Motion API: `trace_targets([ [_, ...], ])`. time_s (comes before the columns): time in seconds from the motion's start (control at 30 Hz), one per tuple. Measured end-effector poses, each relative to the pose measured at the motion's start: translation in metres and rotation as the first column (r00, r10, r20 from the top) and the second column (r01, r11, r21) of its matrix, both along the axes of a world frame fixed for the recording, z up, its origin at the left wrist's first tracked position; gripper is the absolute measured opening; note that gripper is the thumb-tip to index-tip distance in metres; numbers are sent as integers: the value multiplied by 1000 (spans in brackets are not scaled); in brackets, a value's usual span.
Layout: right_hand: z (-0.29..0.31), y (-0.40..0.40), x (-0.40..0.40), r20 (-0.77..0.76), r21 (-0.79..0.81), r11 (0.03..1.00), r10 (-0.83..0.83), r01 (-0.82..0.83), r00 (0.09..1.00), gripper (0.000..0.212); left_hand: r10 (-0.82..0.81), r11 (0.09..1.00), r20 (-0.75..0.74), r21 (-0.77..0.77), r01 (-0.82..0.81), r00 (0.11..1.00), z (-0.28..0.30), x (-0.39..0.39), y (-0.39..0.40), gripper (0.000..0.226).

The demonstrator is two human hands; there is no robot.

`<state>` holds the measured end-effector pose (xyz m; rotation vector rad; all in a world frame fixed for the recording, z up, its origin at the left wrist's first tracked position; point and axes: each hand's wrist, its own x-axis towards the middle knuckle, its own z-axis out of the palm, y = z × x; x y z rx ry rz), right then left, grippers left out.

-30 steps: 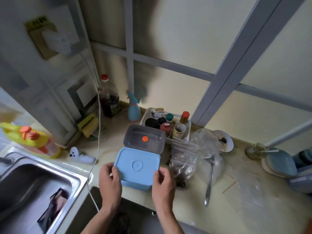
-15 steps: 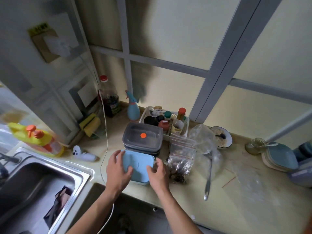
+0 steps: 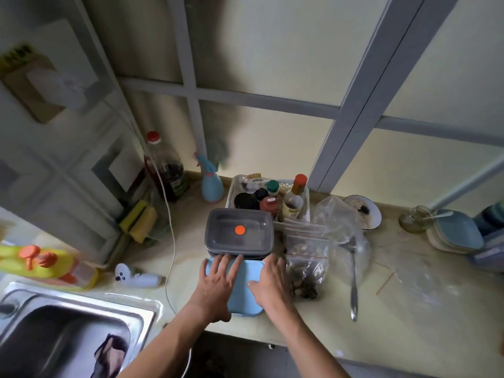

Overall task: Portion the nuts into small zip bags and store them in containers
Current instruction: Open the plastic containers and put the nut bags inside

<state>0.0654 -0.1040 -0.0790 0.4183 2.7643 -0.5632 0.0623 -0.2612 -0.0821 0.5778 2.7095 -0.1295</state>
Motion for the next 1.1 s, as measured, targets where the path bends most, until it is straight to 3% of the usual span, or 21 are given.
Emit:
trace_targets([
  [0.1, 8, -1, -7, 91, -37, 999, -12, 15, 996, 60, -44, 998, -16, 54, 45, 999, 0, -2, -5, 143],
  [0.17, 12, 5, -9, 136, -130, 991, -25, 42, 990, 54, -66, 993, 8, 101, 65, 998, -2, -2, -9, 153],
  [0.27, 18, 19, -7, 162, -307, 947, -47, 95, 986, 49, -98, 972, -66, 206, 110, 993, -4, 0, -17, 152],
  [0.37, 29, 31, -4, 174, -542, 818, -113, 191, 978, 39, -105, 962, -114, 242, 130, 988, 8, -2, -21, 149],
  [0.5, 39, 51, -10, 90, -701, 616, -425, 360, 901, 33, -75, 965, -94, 245, 96, 993, 48, -20, -18, 147],
  [0.63, 7, 71, -10, 76, -602, 575, -650, 554, 756, 20, -7, 981, -31, 194, 13, 999, 70, -78, -1, 141],
  [0.8, -43, 80, 7, 213, -565, 534, -642, 629, 736, 13, 18, 980, 118, 195, -41, 993, 34, -129, 14, 132],
  [0.97, -42, 102, 5, 54, -359, 674, -675, 645, 736, 9, 16, 971, 107, 236, -41, 994, 14, -126, 10, 125],
  [1.03, -42, 115, 0, -59, -259, 687, -713, 679, 699, 27, 43, 966, 99, 249, -67, 994, 15, -124, 11, 124],
  [1.1, -43, 129, -4, -14, -267, 658, -733, 704, 680, 49, 75, 965, 85, 244, -93, 994, 15, -121, 14, 124],
])
